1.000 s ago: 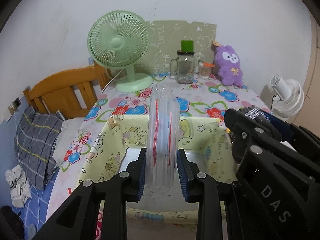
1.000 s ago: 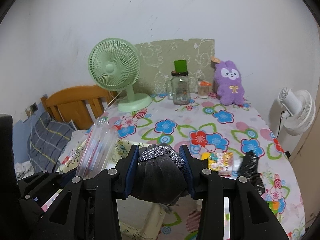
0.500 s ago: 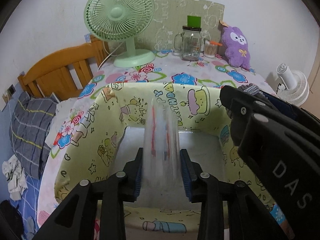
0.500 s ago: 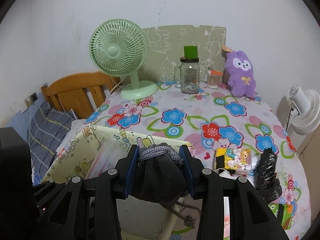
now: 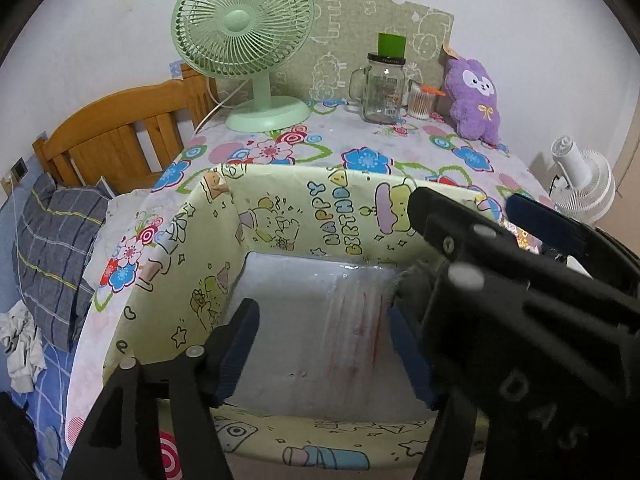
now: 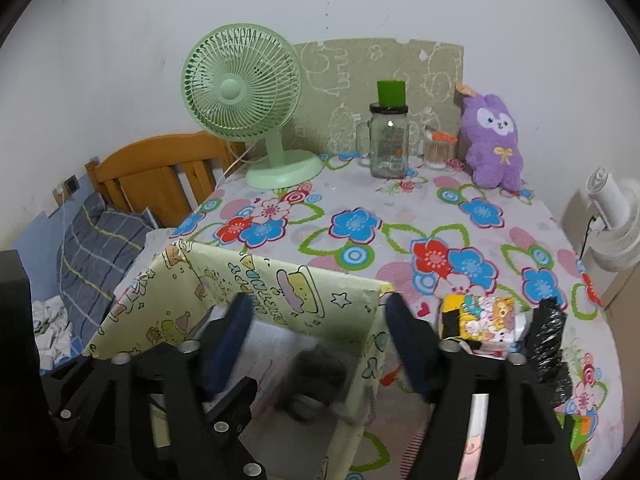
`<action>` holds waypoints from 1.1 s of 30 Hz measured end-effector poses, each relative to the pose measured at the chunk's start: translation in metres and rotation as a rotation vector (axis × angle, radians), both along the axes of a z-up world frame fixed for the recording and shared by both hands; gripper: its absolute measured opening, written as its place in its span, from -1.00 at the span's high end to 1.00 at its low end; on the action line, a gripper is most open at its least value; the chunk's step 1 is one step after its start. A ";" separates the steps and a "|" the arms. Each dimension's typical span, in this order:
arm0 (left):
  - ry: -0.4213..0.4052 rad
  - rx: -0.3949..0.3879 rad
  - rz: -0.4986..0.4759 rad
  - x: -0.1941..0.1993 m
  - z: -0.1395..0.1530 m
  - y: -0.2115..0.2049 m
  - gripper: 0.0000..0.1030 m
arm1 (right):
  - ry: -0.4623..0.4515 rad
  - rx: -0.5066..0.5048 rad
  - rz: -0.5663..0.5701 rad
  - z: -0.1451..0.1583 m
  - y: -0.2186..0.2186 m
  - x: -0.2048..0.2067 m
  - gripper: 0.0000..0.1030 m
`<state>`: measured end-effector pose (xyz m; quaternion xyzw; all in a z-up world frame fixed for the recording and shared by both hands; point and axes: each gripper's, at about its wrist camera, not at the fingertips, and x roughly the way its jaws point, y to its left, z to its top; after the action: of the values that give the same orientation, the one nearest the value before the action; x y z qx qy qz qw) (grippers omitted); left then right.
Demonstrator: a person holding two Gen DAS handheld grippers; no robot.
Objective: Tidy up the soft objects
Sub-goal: 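Open the left tool over the box while the right tool drops the grey pouch inside, then withdraw both tools from the box back toward the items on the table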
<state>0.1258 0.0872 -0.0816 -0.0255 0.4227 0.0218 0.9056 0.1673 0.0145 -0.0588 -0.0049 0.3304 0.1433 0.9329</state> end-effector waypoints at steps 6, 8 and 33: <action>-0.033 -0.009 0.014 -0.003 0.010 -0.002 -0.53 | -0.037 -0.036 0.006 0.009 -0.003 -0.010 -0.68; -0.046 -0.009 0.016 -0.005 0.014 -0.004 -0.58 | -0.042 -0.037 0.009 0.011 -0.005 -0.013 -0.69; -0.198 0.048 -0.030 -0.045 0.063 -0.060 -0.85 | -0.144 -0.009 -0.063 0.059 -0.063 -0.064 -0.85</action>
<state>0.0806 0.0270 -0.0184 0.0005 0.3308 0.0160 0.9436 0.1037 -0.0481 0.0000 -0.0092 0.2631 0.1117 0.9583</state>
